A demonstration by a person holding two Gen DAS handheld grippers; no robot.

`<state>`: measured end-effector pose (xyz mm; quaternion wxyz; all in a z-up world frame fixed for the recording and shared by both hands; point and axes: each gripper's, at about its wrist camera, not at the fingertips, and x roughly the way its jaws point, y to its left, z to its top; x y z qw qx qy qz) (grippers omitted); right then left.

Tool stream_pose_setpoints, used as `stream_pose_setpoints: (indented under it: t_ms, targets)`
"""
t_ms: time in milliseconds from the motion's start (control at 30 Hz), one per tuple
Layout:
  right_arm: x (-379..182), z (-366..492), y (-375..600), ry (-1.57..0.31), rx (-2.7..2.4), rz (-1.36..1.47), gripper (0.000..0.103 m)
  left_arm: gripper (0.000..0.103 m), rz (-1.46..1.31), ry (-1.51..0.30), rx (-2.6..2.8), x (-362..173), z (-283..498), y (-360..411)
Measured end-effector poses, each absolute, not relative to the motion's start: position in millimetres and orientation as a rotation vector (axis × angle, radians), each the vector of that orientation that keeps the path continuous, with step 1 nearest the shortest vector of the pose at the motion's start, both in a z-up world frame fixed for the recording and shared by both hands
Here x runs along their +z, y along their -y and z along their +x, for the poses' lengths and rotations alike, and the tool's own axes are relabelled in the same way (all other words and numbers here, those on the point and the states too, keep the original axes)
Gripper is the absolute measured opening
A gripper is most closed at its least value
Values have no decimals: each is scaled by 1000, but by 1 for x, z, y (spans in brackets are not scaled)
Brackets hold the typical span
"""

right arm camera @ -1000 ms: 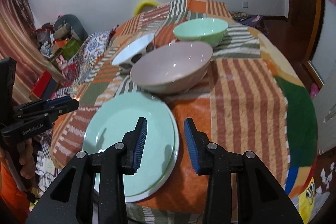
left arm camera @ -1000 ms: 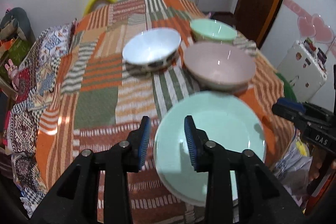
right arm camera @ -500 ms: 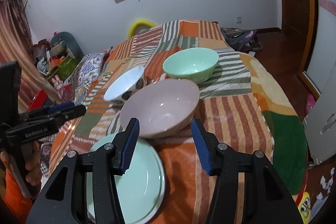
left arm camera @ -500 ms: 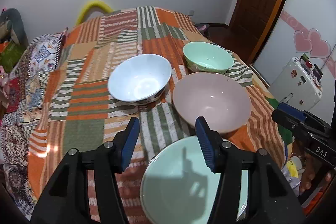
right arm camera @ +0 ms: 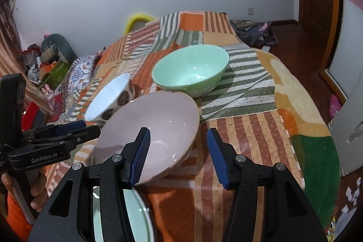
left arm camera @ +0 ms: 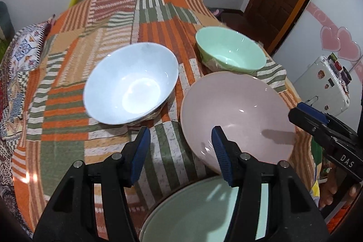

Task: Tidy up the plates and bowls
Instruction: 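Move both grippers to the pink bowl and grasp its rim, then lift the pink bowl with both grippers and carry it past the plate stack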

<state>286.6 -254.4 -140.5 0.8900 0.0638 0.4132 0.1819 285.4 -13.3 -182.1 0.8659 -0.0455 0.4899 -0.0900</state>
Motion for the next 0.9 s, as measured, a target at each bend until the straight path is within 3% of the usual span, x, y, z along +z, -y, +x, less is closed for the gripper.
stream_pose_setpoints:
  t_ms: [233,333,467,567,900]
  targets:
    - [-156,298,256,-896,374,141,48,54,-96,-1047,-207,-203,303,17]
    - [-159,300,256,-903,376,148,41,39,-98,-1055,-218,-208,307,19]
    - [-166,303,256,-932,400,161,23,23,-94,-1062,-234,-216,311,23]
    - [-167,301,255,-929,394,146,22,13,-100,-1056,-254,-217,311,25]
    - [-157,298,259,-935,372,162,21,14,-72,-1035,-246,-203,297,32]
